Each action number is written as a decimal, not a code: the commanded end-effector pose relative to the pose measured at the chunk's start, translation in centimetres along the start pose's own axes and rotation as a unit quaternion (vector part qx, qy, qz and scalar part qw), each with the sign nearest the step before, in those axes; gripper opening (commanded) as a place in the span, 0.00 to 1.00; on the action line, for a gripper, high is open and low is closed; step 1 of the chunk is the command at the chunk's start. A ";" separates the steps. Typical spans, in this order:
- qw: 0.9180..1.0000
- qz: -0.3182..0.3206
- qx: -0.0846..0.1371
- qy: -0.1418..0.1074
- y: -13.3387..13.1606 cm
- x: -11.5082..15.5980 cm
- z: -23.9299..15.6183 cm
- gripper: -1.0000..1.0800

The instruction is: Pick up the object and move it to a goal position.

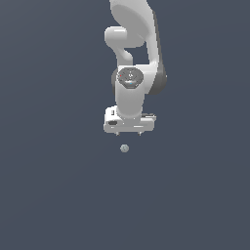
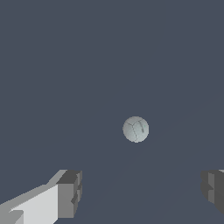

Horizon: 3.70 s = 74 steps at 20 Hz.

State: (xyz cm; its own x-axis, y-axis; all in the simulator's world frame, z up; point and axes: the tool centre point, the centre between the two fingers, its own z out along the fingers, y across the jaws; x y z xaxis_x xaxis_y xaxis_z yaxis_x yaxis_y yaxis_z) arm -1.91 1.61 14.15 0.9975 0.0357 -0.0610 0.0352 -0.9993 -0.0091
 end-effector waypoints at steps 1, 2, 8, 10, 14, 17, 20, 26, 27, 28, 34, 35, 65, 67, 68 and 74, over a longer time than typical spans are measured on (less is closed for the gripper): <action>1.000 0.000 0.000 0.000 0.0 0.0 0.0 0.96; 1.000 0.000 0.000 0.001 0.0 0.0 0.0 0.96; 1.000 0.001 0.003 0.022 -1.2 1.4 -1.5 0.96; 1.000 0.004 0.004 0.026 -1.4 1.6 -1.8 0.96; 1.000 0.004 0.004 0.025 -1.4 1.6 -1.8 0.96; 1.000 -0.003 0.003 0.025 -1.2 1.5 -1.5 0.96; 1.000 -0.016 0.002 0.025 -1.1 1.6 -1.1 0.96; 0.998 -0.060 -0.002 0.026 -0.5 1.7 0.3 0.96; 0.997 -0.069 -0.002 0.026 -0.3 1.7 0.7 0.96; 0.996 -0.080 -0.003 0.026 -0.2 1.7 1.0 0.96; 0.988 -0.154 -0.008 0.027 0.7 1.7 3.4 0.96; 0.986 -0.165 -0.008 0.027 0.8 1.7 3.8 0.96; 0.964 -0.263 -0.012 0.028 1.9 1.6 11.0 0.96; 0.964 -0.263 -0.012 0.028 1.9 1.7 11.6 0.96; 0.964 -0.263 -0.012 0.028 1.9 1.7 11.7 0.96; 0.964 -0.263 -0.012 0.028 2.0 1.8 12.0 0.00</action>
State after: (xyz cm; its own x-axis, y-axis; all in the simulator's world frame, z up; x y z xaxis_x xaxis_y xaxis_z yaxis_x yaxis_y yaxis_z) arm -0.81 -0.23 2.14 0.8427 0.5384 -0.0002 0.5384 -0.8427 0.0000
